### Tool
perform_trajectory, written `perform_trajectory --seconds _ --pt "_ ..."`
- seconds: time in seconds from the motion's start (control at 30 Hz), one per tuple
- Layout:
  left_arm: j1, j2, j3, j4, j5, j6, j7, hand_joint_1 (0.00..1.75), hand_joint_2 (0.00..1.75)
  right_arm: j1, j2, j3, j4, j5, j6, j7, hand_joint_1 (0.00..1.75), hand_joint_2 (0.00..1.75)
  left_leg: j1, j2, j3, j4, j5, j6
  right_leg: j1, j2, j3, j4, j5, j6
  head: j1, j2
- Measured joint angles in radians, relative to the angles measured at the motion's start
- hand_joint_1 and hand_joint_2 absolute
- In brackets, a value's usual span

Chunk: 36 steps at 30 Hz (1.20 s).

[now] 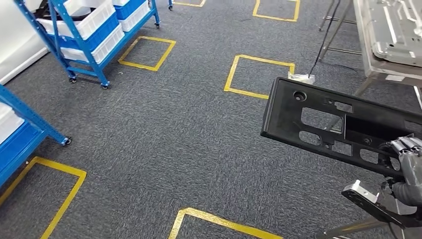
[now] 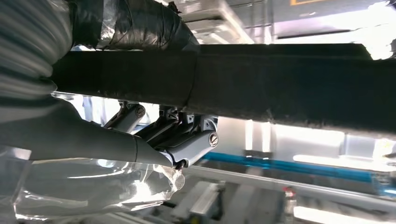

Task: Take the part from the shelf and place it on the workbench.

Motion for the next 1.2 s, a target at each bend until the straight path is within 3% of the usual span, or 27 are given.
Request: perform_trajectory --seconds 0.07,0.1,0.13,0.2,0.27,0.33,0.4,0.43,0.47,0.53,0.57,0.6,0.63,0.67,0.7,0.77,0.83,0.9,0.93,1.0,1.07,1.1,1.13,1.17,1.2 --pt "0.0 0.0 0.0 0.0 -0.001 -0.001 0.0 0.0 1.75 0.017 -0.002 -0.011 -0.003 -0.004 -0.003 -0.004 1.75 1.75 0.002 -0.038 -0.065 0.135 -0.06 -0.002 0.003 0.023 0.0 0.0 0.001 -0.004 -0.001 0.0" --pt "0.0 0.0 0.0 0.0 -0.001 -0.001 0.0 0.0 1.75 0.027 -0.002 -0.016 -0.004 -0.007 -0.004 -0.006 1.75 1.75 0.002 -0.043 -0.09 0.183 -0.071 -0.002 0.004 0.037 0.0 0.001 0.0 -0.004 -0.001 0.0" --pt "0.0 0.0 0.0 0.0 -0.001 -0.001 -0.001 0.0 1.75 0.036 -0.003 -0.021 -0.004 -0.01 -0.004 -0.008 1.75 1.75 0.002 -0.045 -0.1 0.195 -0.062 -0.001 0.005 0.051 0.0 0.003 0.0 -0.005 -0.001 0.0" --pt "0.001 0.0 0.0 0.0 -0.001 -0.002 -0.002 0.0 1.75 0.048 -0.008 -0.033 -0.005 -0.017 -0.003 -0.013 1.75 1.75 0.004 -0.056 -0.065 0.106 0.008 0.002 0.004 0.081 -0.001 0.011 -0.003 -0.003 -0.001 0.0" --pt "0.002 0.0 -0.001 0.0 -0.001 -0.002 -0.004 0.0 1.75 0.055 -0.013 -0.046 -0.007 -0.021 -0.003 -0.016 1.75 1.75 0.009 -0.099 -0.011 -0.018 0.063 0.006 0.003 0.108 -0.005 0.022 -0.008 0.002 0.0 0.0" --pt "0.001 0.0 -0.001 0.0 -0.001 -0.003 -0.005 0.0 1.75 0.059 -0.018 -0.059 -0.009 -0.026 -0.002 -0.018 1.75 1.75 0.009 -0.122 0.008 -0.064 0.07 0.01 0.001 0.132 -0.015 0.028 -0.007 0.014 0.0 0.0" --pt "-0.001 0.001 -0.001 0.0 -0.001 -0.004 -0.007 0.0 1.75 0.066 -0.025 -0.07 -0.009 -0.031 -0.002 -0.021 1.75 1.75 0.006 -0.101 0.011 -0.073 0.075 0.02 -0.004 0.153 -0.023 0.026 -0.002 0.028 0.0 0.0" --pt "-0.002 0.001 -0.001 0.0 -0.001 -0.005 -0.008 0.0 1.75 0.07 -0.028 -0.075 -0.009 -0.032 0.0 -0.024 1.75 1.75 0.006 -0.088 0.012 -0.08 0.08 0.027 -0.005 0.143 -0.028 0.032 -0.006 0.033 0.0 0.0" --pt "-0.003 0.001 -0.001 0.0 -0.001 -0.006 -0.009 0.0 1.75 0.069 -0.031 -0.079 -0.009 -0.032 0.002 -0.028 1.75 1.75 0.007 -0.075 0.014 -0.087 0.085 0.034 -0.003 0.119 -0.038 0.052 -0.02 0.037 0.0 0.0" --pt "-0.003 0.001 0.0 0.0 0.002 -0.01 -0.011 0.0 1.75 0.056 -0.03 -0.081 -0.008 -0.026 0.013 -0.034 1.75 1.75 0.005 -0.049 0.015 -0.096 0.091 0.043 0.0 0.05 -0.086 0.152 -0.077 0.042 0.001 0.0" --pt "-0.002 0.001 0.0 0.0 0.005 -0.011 -0.011 0.0 1.75 0.047 -0.026 -0.078 -0.006 -0.019 0.021 -0.036 1.75 1.75 0.003 -0.036 0.013 -0.097 0.091 0.044 0.0 0.028 -0.117 0.218 -0.108 0.046 0.001 0.0" --pt "-0.001 0.001 0.0 0.0 0.008 -0.012 -0.011 0.0 1.75 0.036 -0.02 -0.071 -0.003 -0.01 0.028 -0.036 1.75 1.75 0.001 -0.023 0.012 -0.096 0.091 0.044 -0.002 0.018 -0.141 0.27 -0.126 0.048 0.001 0.0" --pt "-0.001 0.001 0.0 0.0 0.01 -0.012 -0.01 0.0 1.75 0.025 -0.011 -0.061 0.002 0.001 0.036 -0.034 1.75 1.75 0.0 -0.01 0.011 -0.096 0.09 0.043 -0.004 0.014 -0.15 0.291 -0.126 0.05 0.001 0.0" --pt "-0.001 0.001 0.0 0.0 0.012 -0.012 -0.008 0.0 1.75 0.01 -0.001 -0.049 0.007 0.013 0.041 -0.03 1.75 1.75 0.0 0.003 0.011 -0.096 0.089 0.042 -0.006 0.01 -0.137 0.271 -0.108 0.05 0.001 0.0" --pt "-0.002 0.001 0.0 0.0 0.012 -0.012 -0.005 0.0 1.75 -0.005 0.009 -0.035 0.012 0.024 0.045 -0.025 1.75 1.75 0.0 0.015 0.012 -0.095 0.088 0.04 -0.006 0.002 -0.105 0.215 -0.077 0.05 0.001 0.0" --pt "-0.002 0.001 0.0 0.0 0.012 -0.012 0.0 0.0 1.75 -0.034 0.023 -0.012 0.02 0.037 0.047 -0.016 1.75 1.75 -0.003 0.035 0.016 -0.094 0.084 0.034 -0.001 -0.04 -0.029 0.075 -0.027 0.043 0.001 0.0" --pt "-0.002 0.001 0.0 0.0 0.011 -0.012 0.002 0.0 1.75 -0.052 0.032 0.004 0.025 0.041 0.046 -0.009 1.75 1.75 -0.006 0.051 0.02 -0.093 0.08 0.026 0.008 -0.065 0.002 0.013 -0.014 0.032 0.001 0.0" --pt "-0.003 0.001 0.0 0.0 0.011 -0.011 0.003 0.0 1.75 -0.061 0.037 0.019 0.029 0.041 0.043 -0.001 1.75 1.75 -0.006 0.067 0.024 -0.092 0.076 0.016 0.011 -0.045 0.0 0.011 -0.011 0.02 0.001 0.0" --pt "-0.003 0.001 0.0 0.0 0.011 -0.01 0.003 0.0 1.75 -0.063 0.038 0.026 0.031 0.04 0.041 0.002 1.75 1.75 -0.004 0.065 0.025 -0.088 0.071 0.009 0.009 -0.033 0.001 0.009 -0.009 0.014 0.001 0.0" --pt "-0.002 0.0 0.0 0.0 0.011 -0.009 0.001 0.0 1.75 -0.064 0.039 0.035 0.033 0.038 0.036 0.008 1.75 1.75 0.0 0.023 0.003 -0.032 0.033 0.0 0.004 -0.013 0.006 0.002 -0.005 0.002 0.0 0.0" --pt "0.0 0.0 0.0 0.0 0.011 -0.009 -0.002 0.0 1.75 -0.063 0.04 0.042 0.033 0.037 0.032 0.011 1.75 1.75 0.003 -0.03 -0.06 0.098 -0.031 -0.004 0.004 0.007 0.006 0.001 -0.005 -0.005 0.0 0.0" --pt "0.001 0.0 0.0 0.0 0.011 -0.009 -0.002 0.0 1.75 -0.061 0.041 0.046 0.033 0.036 0.031 0.012 1.75 1.75 0.003 -0.041 -0.093 0.163 -0.054 -0.005 0.005 0.02 0.006 0.002 -0.005 -0.007 0.0 0.0" --pt "0.001 0.0 0.0 0.0 0.011 -0.009 -0.003 0.0 1.75 -0.06 0.042 0.05 0.033 0.036 0.031 0.012 1.75 1.75 0.003 -0.045 -0.114 0.199 -0.058 -0.005 0.006 0.033 0.006 0.005 -0.006 -0.008 0.0 0.0" --pt "0.002 0.0 0.0 0.0 0.01 -0.009 -0.003 0.0 1.75 -0.058 0.044 0.054 0.033 0.036 0.031 0.013 1.75 1.75 0.003 -0.047 -0.116 0.196 -0.04 -0.004 0.006 0.048 0.006 0.008 -0.007 -0.008 0.0 0.0" --pt "0.002 0.0 0.0 0.0 0.009 -0.01 -0.003 0.0 1.75 -0.058 0.045 0.057 0.033 0.036 0.031 0.013 1.75 1.75 0.004 -0.052 -0.099 0.152 -0.005 -0.003 0.005 0.063 0.006 0.012 -0.009 -0.008 0.0 0.0"
